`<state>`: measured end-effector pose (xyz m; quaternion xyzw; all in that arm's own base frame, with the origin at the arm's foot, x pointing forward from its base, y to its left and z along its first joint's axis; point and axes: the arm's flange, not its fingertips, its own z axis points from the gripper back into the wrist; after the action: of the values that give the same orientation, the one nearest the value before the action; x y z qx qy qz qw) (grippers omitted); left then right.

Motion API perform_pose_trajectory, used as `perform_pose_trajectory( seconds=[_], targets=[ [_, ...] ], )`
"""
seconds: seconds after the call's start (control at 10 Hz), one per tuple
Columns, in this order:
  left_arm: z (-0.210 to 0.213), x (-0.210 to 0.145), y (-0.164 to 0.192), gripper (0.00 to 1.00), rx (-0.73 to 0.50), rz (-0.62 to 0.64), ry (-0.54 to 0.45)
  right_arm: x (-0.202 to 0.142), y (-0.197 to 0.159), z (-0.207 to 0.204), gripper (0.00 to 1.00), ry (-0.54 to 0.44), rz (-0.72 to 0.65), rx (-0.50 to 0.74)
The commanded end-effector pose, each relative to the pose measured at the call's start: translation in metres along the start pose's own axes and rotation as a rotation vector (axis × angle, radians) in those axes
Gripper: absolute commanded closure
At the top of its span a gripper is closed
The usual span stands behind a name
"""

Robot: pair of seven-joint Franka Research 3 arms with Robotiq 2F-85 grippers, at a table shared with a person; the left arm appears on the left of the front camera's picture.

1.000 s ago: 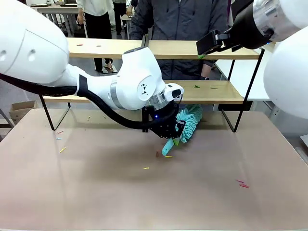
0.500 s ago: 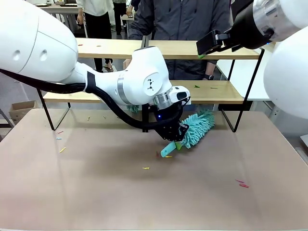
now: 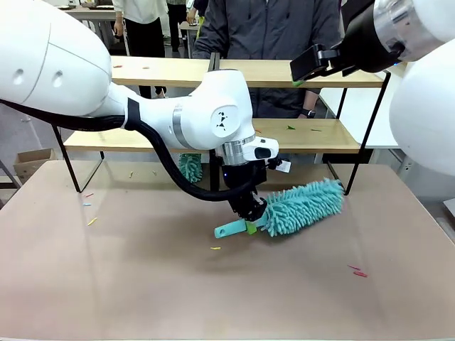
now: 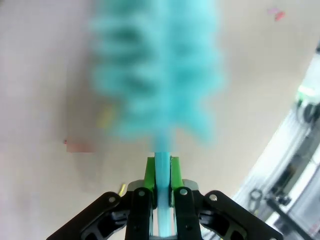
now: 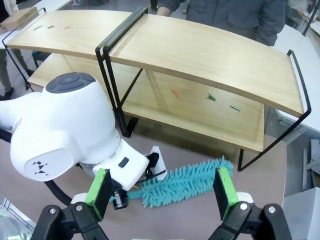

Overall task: Clean the shelves.
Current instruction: Clean a randomly selected level of the Shelf with the Duster.

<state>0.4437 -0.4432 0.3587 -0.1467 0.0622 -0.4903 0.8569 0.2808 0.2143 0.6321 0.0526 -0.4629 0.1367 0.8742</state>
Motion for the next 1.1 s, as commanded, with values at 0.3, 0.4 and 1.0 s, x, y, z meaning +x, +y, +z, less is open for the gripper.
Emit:
perform_pose_trajectory(
  seconds=[0.3, 0.4, 1.0],
  targets=[
    [0.005, -0.053, -0.030, 0.87, -0.063, -0.335, 0.046, 0.000, 0.000, 0.000, 0.00, -0.003, 0.001, -0.002],
    [0.011, -0.067, -0.037, 0.87, -0.082, -0.379, 0.025, 0.000, 0.000, 0.000, 0.00, -0.003, 0.001, -0.002],
    [0.027, -0.207, -0.053, 0.87, -0.235, -0.684, -0.048, 0.000, 0.000, 0.000, 0.00, -0.003, 0.001, -0.002]
  ],
)
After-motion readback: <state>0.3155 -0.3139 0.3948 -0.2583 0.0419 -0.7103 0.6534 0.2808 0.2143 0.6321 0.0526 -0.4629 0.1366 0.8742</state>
